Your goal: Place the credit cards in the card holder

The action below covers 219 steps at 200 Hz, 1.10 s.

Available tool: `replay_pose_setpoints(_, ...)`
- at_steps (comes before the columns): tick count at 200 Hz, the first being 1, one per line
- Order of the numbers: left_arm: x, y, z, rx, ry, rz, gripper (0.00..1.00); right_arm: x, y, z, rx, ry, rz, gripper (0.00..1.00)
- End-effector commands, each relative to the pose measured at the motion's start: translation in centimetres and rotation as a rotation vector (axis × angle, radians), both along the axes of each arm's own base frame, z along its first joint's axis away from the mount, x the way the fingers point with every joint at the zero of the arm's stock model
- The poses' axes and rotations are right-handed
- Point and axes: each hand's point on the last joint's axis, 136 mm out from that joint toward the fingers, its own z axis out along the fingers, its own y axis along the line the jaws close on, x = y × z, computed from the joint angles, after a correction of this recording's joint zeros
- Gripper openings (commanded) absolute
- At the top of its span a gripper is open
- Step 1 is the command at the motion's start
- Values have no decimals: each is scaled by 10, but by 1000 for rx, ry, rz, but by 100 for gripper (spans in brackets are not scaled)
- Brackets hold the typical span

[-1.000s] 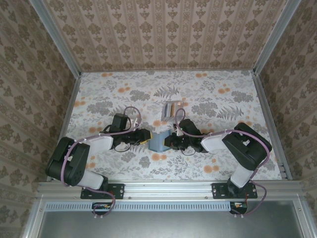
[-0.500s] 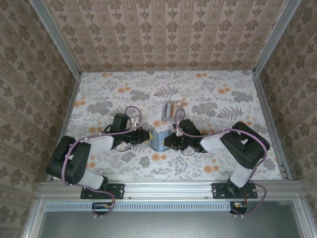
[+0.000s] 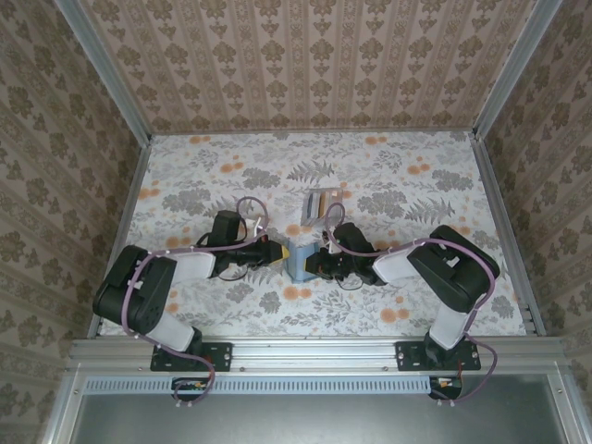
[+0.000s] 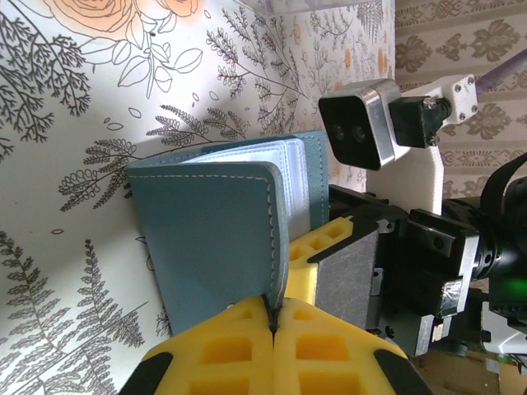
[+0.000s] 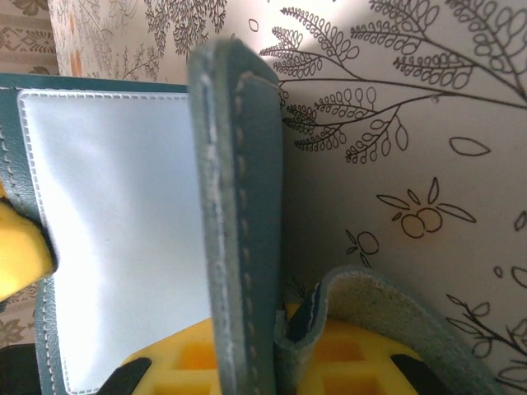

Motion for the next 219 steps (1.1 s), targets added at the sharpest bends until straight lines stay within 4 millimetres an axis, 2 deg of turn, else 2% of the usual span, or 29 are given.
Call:
replay_pose_setpoints(1, -7, 0, -14, 17, 29, -7, 0, -10, 6, -9, 7, 35, 33, 15)
replay_pose_setpoints(49, -9, 1, -25, 38, 52, -16, 7, -10, 7, -6, 4, 25, 37, 26)
replay_pose_setpoints(122, -8, -1, -24, 27, 53, -23, 17, -9, 9, -3, 4, 24, 43, 48)
replay_pose_setpoints(219, -6, 1, -28, 30, 63, -15, 17, -12, 20, 11, 53, -11, 87, 63)
